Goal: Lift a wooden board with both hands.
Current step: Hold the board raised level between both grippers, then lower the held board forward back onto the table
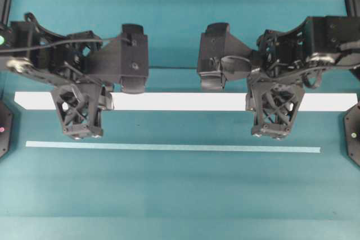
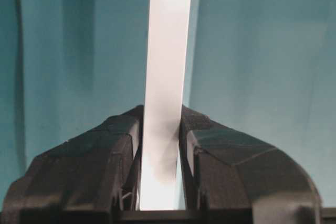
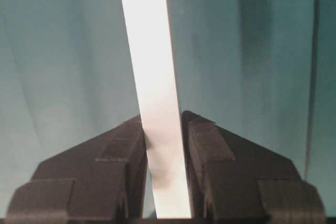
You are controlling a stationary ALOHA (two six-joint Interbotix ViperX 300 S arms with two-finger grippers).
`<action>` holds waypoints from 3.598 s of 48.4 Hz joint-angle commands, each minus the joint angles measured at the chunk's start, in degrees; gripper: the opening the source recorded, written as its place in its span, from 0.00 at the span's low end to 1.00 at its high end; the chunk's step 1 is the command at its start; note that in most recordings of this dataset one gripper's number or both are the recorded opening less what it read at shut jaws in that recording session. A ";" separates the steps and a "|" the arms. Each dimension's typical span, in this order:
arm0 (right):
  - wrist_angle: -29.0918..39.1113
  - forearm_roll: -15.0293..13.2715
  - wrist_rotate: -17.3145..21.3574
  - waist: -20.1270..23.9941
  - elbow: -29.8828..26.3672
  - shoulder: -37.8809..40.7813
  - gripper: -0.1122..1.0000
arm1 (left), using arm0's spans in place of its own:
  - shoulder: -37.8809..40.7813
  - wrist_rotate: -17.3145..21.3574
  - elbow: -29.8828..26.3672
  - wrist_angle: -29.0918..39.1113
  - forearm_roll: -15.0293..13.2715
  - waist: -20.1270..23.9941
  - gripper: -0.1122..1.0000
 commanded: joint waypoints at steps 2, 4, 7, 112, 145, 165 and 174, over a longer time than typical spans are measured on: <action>1.67 -0.09 0.18 -0.09 -3.16 -0.62 0.30 | -1.41 0.00 -4.75 2.29 0.09 0.18 0.26; 2.64 -0.09 0.18 -0.09 -4.13 -0.53 0.30 | -1.41 -0.09 -5.80 3.08 0.09 0.18 0.26; 3.78 -0.09 0.18 0.00 -5.27 -0.62 0.30 | -1.32 -0.18 -7.38 4.22 0.09 0.18 0.26; 1.41 -2.11 -0.97 -0.35 -2.64 1.58 0.30 | -0.88 -1.49 -4.83 6.42 0.09 0.88 0.26; -11.60 -2.20 -4.57 -0.35 9.93 4.92 0.30 | 0.70 -1.76 13.54 -10.46 0.09 0.70 0.26; -19.25 -2.11 -6.06 -0.18 14.59 8.96 0.30 | 2.81 -1.76 20.30 -19.42 0.09 1.05 0.26; -23.99 -1.93 -6.42 0.00 17.49 9.84 0.30 | 4.83 -1.85 22.85 -24.08 0.09 1.05 0.26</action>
